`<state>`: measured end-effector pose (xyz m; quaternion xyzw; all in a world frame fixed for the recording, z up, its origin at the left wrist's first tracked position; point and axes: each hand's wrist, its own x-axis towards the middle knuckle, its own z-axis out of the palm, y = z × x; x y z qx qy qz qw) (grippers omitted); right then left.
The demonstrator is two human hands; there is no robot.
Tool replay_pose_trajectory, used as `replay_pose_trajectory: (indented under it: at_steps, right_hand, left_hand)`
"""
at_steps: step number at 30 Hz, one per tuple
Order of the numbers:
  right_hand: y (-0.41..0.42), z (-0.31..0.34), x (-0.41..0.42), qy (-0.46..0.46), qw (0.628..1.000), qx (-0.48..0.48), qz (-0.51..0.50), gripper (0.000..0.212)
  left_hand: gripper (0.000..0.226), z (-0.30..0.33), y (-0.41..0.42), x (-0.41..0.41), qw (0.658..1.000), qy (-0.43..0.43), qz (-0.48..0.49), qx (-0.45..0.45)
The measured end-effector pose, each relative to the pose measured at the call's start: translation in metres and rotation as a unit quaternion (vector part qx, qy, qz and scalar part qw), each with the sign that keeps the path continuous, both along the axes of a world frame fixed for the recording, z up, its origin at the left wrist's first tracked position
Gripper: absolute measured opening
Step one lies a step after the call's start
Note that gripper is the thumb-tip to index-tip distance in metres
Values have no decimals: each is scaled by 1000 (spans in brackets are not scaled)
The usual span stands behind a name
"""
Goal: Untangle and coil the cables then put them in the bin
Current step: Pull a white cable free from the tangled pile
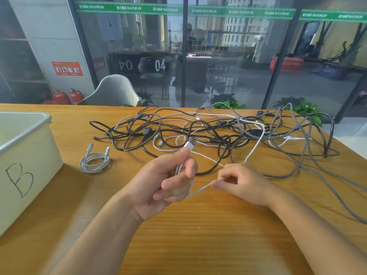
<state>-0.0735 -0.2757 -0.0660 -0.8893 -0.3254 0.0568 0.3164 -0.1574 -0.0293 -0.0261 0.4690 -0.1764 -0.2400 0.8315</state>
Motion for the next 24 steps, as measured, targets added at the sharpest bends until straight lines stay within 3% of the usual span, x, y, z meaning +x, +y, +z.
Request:
replay_pose_trajectory:
  at_steps: [5,9,12,16,21,24]
  right_hand:
    - [-8,0,6,-18,985,140,-95,46]
    - [10,14,-15,-101,960,225,-130,29]
    - [17,22,-32,-133,948,262,-124,28]
    - [23,26,-46,-104,948,287,-92,29]
    - [28,27,-49,-80,941,313,-97,28]
    - [28,28,-53,-40,938,334,-86,26]
  left_hand:
    - [45,-3,-9,-2,994,-6,-15,106]
    - [56,-11,-19,1,979,16,13,202]
    - [57,-16,-24,2,972,26,58,227]
    - [55,-18,-28,3,959,0,102,266]
    - [55,-18,-32,-1,934,-59,79,344]
    - [53,-19,-35,0,933,-70,99,338]
